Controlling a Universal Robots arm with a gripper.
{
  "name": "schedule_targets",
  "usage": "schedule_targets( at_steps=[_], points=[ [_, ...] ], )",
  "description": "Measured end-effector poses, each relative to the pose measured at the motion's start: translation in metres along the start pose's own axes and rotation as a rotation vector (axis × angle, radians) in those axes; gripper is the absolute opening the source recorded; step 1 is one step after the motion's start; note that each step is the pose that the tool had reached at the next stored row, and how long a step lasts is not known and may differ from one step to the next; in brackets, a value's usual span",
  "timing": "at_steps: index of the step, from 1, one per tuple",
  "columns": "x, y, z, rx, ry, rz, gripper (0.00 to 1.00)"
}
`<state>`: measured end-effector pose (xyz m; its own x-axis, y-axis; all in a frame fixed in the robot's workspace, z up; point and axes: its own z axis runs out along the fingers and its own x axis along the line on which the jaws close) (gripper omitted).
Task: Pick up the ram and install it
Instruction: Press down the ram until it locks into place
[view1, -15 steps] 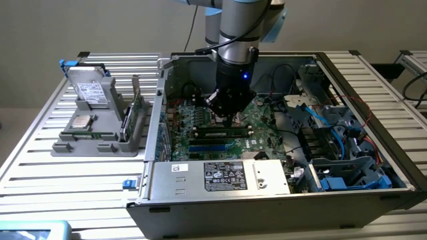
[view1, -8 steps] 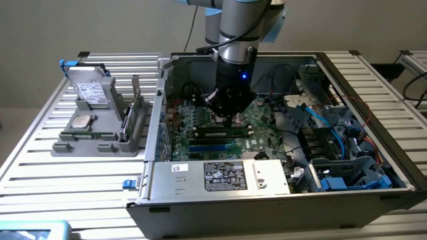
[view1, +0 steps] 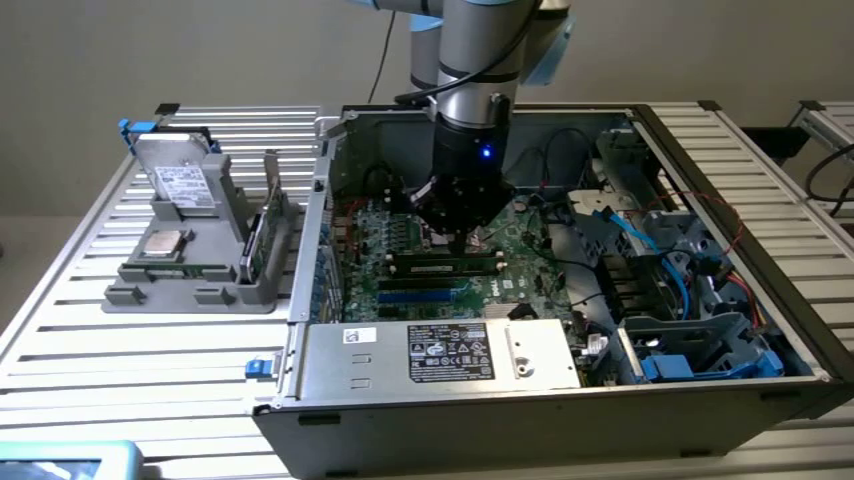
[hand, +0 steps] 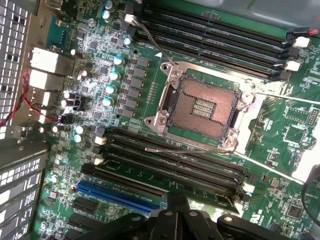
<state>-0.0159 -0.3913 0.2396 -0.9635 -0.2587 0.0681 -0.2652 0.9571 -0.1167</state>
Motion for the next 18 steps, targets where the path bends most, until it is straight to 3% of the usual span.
schedule_targets(
  at_steps=[5,14,18],
  points=[
    [0.0,0.0,0.0,-0.0017,-0.0004,0.051,0.11],
    [0.0,0.0,0.0,-0.0034,-0.0063,0.14,0.11],
    [0.0001,0.0,-0.0001,-0.0037,-0.0056,0.175,0.11]
  ],
)
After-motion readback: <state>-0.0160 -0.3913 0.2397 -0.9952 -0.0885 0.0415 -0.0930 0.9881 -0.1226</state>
